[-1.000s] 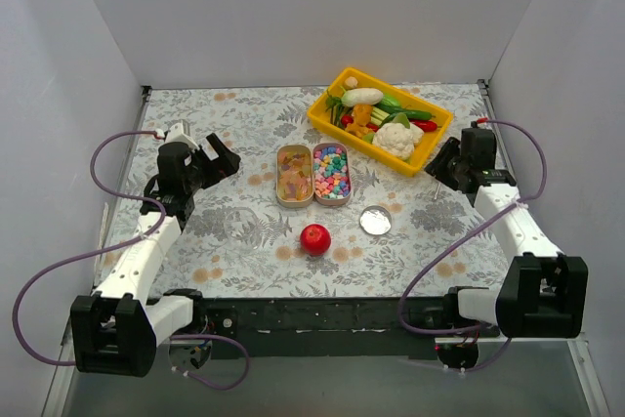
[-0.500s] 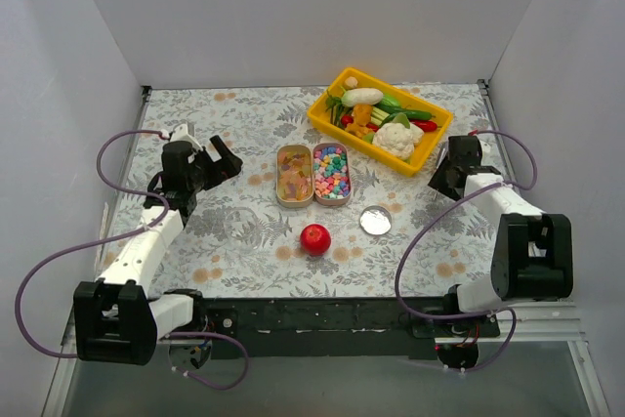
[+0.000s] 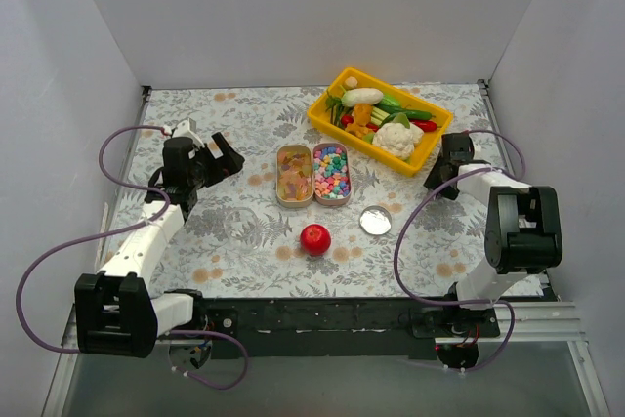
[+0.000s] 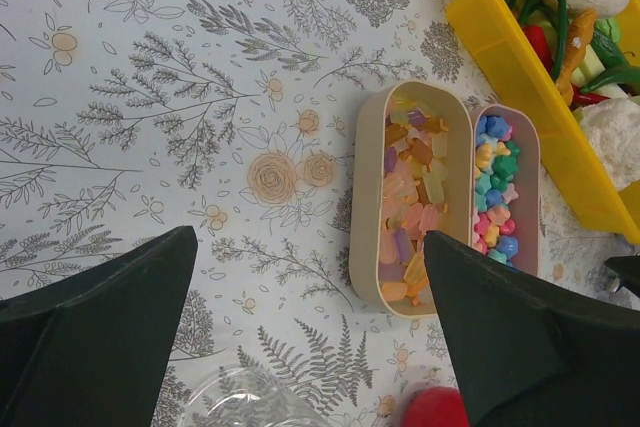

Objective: Pack the candies
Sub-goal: Pick up the spatula from the center of the board.

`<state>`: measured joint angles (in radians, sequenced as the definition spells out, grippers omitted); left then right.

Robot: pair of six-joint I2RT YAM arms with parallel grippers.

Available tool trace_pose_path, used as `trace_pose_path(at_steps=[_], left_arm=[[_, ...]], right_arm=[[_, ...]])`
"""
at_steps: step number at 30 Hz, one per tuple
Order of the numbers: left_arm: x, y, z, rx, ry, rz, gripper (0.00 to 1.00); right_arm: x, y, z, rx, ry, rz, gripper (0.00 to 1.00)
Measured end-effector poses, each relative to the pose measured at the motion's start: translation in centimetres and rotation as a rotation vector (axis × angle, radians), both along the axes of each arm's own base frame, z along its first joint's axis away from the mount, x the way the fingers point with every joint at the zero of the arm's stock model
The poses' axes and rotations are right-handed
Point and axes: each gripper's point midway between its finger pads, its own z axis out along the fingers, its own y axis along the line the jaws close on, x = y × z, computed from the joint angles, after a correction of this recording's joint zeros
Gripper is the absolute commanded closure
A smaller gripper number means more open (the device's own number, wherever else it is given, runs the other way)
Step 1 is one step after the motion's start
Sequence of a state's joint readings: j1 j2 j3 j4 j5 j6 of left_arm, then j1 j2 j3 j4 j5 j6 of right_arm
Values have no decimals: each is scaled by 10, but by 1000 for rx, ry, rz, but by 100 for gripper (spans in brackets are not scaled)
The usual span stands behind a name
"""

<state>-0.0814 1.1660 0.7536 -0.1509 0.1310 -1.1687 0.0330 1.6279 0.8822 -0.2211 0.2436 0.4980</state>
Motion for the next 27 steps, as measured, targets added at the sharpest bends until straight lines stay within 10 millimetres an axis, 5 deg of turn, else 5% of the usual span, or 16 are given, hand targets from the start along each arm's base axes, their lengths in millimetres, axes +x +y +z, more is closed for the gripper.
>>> trace_pose_path(at_steps=[2, 6, 14, 20, 24, 27], left_arm=[[2, 0, 2, 0, -3, -1, 2], [3, -1, 4, -3, -7, -5, 2], [10, -9, 26, -24, -33, -41, 2], [12, -35, 49, -100, -81, -177, 2], [5, -63, 48, -157, -69, -302, 2], [-3, -87, 48, -182, -67, -396, 2]], right_arm=[[3, 0, 0, -2, -6, 5, 63], [4, 0, -1, -4, -4, 11, 99], [-16, 3, 11, 13, 33, 13, 99], [-35, 38, 87, 163, -118, 126, 99], [-54, 89, 144, 275, -269, 350, 99], [-73, 131, 160, 331, -287, 558, 99]])
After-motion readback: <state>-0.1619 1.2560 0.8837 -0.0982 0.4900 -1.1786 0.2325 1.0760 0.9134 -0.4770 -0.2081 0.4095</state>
